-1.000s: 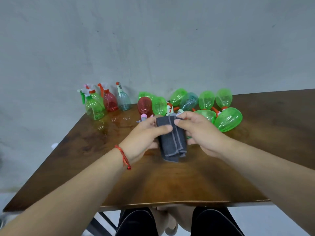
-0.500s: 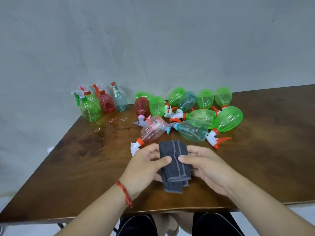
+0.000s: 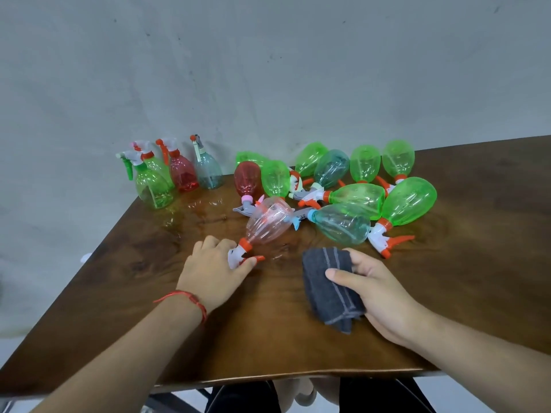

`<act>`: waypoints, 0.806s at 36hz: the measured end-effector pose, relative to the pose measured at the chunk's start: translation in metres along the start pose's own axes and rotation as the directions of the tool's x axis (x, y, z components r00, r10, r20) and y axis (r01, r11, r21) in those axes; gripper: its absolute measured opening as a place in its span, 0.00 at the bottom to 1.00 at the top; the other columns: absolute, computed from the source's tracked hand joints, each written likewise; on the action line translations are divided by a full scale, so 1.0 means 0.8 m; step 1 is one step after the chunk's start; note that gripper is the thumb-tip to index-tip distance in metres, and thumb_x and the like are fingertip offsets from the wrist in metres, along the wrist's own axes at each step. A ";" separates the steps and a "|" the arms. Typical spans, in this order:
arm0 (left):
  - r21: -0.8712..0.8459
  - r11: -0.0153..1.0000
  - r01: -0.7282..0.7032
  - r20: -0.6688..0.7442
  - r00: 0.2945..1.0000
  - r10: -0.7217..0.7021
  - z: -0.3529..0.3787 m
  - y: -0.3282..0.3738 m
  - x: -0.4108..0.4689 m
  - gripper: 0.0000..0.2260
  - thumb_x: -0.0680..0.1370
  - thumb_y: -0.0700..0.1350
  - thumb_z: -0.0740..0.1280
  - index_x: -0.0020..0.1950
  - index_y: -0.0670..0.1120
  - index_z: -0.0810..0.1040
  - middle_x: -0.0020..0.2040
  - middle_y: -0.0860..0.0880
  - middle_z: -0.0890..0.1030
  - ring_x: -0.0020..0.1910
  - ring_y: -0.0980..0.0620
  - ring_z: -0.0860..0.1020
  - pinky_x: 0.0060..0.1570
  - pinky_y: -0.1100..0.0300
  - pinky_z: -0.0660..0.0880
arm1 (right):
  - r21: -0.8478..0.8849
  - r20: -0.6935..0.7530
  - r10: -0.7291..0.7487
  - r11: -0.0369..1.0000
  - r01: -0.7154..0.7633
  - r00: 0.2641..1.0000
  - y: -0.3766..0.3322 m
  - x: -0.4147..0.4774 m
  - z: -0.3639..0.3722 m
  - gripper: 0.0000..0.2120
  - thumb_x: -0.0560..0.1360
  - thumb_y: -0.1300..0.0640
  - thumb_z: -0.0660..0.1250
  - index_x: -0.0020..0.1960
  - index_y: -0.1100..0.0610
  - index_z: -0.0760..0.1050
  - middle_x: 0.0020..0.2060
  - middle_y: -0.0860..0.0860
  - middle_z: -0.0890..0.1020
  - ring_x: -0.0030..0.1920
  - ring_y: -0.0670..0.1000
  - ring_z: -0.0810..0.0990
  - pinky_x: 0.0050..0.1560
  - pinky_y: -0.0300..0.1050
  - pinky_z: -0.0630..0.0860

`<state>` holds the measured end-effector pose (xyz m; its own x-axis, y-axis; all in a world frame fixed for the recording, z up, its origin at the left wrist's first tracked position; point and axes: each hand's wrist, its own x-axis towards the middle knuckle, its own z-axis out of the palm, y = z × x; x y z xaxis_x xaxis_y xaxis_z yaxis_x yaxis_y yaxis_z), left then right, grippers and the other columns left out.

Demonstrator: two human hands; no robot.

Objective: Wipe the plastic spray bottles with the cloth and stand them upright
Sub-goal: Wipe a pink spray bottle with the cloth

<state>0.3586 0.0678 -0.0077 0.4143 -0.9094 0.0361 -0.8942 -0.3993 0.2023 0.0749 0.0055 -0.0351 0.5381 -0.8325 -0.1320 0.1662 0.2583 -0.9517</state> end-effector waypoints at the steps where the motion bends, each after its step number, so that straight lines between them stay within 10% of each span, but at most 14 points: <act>1: 0.012 1.000 0.003 0.002 1.000 -0.003 0.003 0.002 0.003 0.33 0.79 0.73 0.61 0.76 0.53 0.74 0.67 0.50 0.74 0.69 0.48 0.70 0.70 0.52 0.72 | -0.006 -0.002 -0.005 1.000 0.005 1.000 0.000 0.001 0.002 0.12 0.82 0.65 0.68 0.64 0.61 0.81 0.56 0.60 0.87 0.56 0.61 0.87 0.52 0.49 0.85; 11: 0.153 0.988 -0.007 0.011 1.000 0.005 0.005 0.008 0.020 0.35 0.77 0.75 0.62 0.76 0.56 0.74 0.67 0.52 0.73 0.69 0.49 0.69 0.70 0.51 0.71 | -0.044 -0.072 -0.078 0.996 0.075 0.994 0.001 0.013 0.009 0.11 0.80 0.65 0.69 0.61 0.59 0.82 0.55 0.59 0.88 0.57 0.62 0.87 0.58 0.55 0.83; 17: -0.048 0.999 -0.002 0.142 0.990 0.009 -0.013 -0.024 0.034 0.28 0.76 0.61 0.76 0.75 0.59 0.75 0.64 0.52 0.71 0.69 0.47 0.68 0.67 0.49 0.71 | -0.106 -0.114 -0.166 0.982 0.154 0.980 -0.023 0.033 0.017 0.13 0.80 0.67 0.69 0.63 0.59 0.81 0.55 0.56 0.88 0.57 0.58 0.87 0.56 0.53 0.85; 21: 0.013 1.000 0.000 0.074 0.997 -0.001 -0.035 -0.046 0.040 0.40 0.78 0.44 0.72 0.85 0.62 0.57 0.76 0.49 0.68 0.75 0.42 0.64 0.72 0.43 0.66 | -0.156 -0.156 -0.240 0.964 0.216 0.958 -0.037 0.053 0.022 0.11 0.81 0.68 0.69 0.61 0.58 0.82 0.53 0.54 0.89 0.53 0.53 0.87 0.55 0.54 0.85; 29: -0.538 0.843 0.012 -0.099 0.992 -0.078 -0.011 -0.034 -0.017 0.15 0.82 0.40 0.67 0.65 0.56 0.77 0.57 0.55 0.80 0.56 0.55 0.79 0.59 0.56 0.76 | -0.201 -0.137 -0.083 0.978 0.055 0.987 -0.028 0.076 0.041 0.10 0.82 0.64 0.68 0.56 0.52 0.82 0.50 0.52 0.89 0.53 0.59 0.88 0.53 0.58 0.83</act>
<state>0.3786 0.0917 -0.0053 0.4975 -0.8595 0.1172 -0.6574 -0.2853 0.6975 0.1306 -0.0348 -0.0131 0.4038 -0.9105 -0.0889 0.0261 0.1086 -0.9937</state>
